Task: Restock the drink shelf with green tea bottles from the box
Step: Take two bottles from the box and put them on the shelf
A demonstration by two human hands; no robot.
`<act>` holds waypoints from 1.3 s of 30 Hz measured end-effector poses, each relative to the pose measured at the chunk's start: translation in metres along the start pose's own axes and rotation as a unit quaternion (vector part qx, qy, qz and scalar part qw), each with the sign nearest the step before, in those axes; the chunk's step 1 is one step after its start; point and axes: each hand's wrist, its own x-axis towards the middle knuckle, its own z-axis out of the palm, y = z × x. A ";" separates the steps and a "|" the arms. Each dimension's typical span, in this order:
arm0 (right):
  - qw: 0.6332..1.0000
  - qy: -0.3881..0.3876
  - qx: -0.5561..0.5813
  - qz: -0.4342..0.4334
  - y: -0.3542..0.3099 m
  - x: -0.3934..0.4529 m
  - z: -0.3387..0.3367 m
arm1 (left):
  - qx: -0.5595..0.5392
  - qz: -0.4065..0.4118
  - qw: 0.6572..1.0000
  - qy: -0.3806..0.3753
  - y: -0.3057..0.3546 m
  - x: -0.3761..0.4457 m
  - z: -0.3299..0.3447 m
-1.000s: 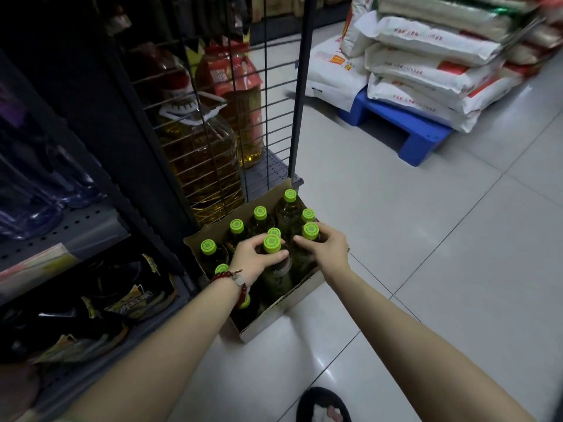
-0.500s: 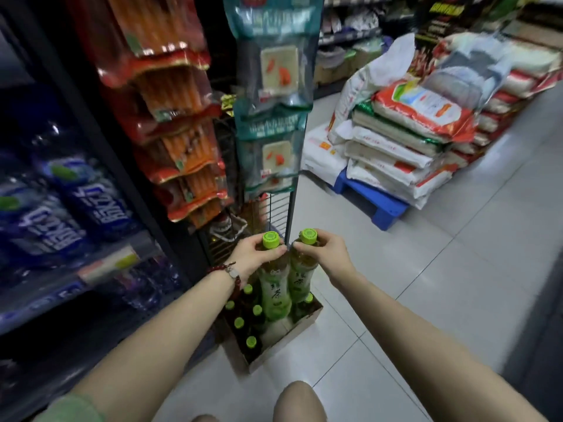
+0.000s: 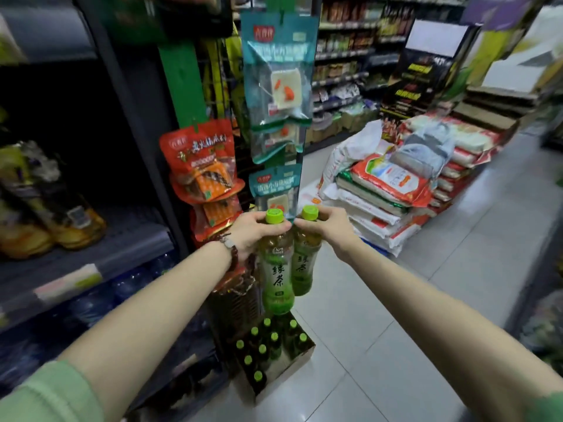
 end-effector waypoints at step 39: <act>0.928 -0.286 -0.027 -0.235 -0.432 -0.019 0.228 | 0.028 0.208 0.930 0.302 0.377 -0.313 -0.125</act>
